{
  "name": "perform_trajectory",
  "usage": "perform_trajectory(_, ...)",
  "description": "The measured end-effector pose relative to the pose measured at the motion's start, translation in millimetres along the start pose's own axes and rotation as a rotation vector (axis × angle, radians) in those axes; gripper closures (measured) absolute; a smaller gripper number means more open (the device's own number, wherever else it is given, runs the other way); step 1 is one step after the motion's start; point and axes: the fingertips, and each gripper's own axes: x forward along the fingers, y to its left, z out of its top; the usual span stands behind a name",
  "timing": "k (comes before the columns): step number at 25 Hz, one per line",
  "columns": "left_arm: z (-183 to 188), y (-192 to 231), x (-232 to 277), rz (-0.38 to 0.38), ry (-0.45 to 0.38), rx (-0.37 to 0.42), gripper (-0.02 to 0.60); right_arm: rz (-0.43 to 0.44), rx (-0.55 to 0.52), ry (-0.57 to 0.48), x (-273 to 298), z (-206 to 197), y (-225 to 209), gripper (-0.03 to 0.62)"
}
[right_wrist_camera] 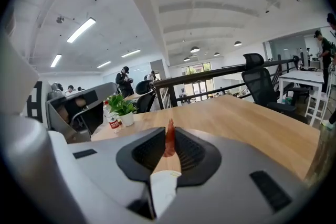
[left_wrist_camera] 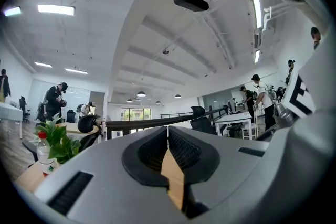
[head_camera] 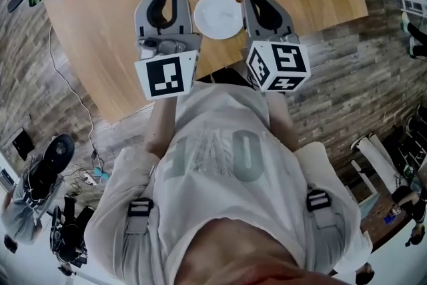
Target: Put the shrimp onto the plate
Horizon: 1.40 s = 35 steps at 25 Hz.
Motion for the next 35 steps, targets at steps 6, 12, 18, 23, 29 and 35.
perform_trajectory(6,-6,21,-8,0.040,0.020,0.038,0.571,0.035,-0.065,0.093,43,-24,12,0.530)
perform_trajectory(12,-13,30,-11,0.064,0.047,0.059,0.571,0.035,-0.051,0.251,67,-75,12,0.530)
perform_trajectory(18,-23,37,-13,0.079,0.084,0.071,0.571,0.029,-0.054,0.365,75,-112,11,0.530)
perform_trajectory(23,-36,42,-10,0.100,0.112,0.043,0.571,0.026,-0.063,0.472,77,-139,6,0.530)
perform_trajectory(29,-38,41,-11,0.101,0.118,0.061,0.571,0.007,-0.046,0.540,78,-157,0,0.530)
perform_trajectory(35,-40,41,-10,0.095,0.124,0.055,0.571,0.007,-0.042,0.572,81,-166,1,0.530)
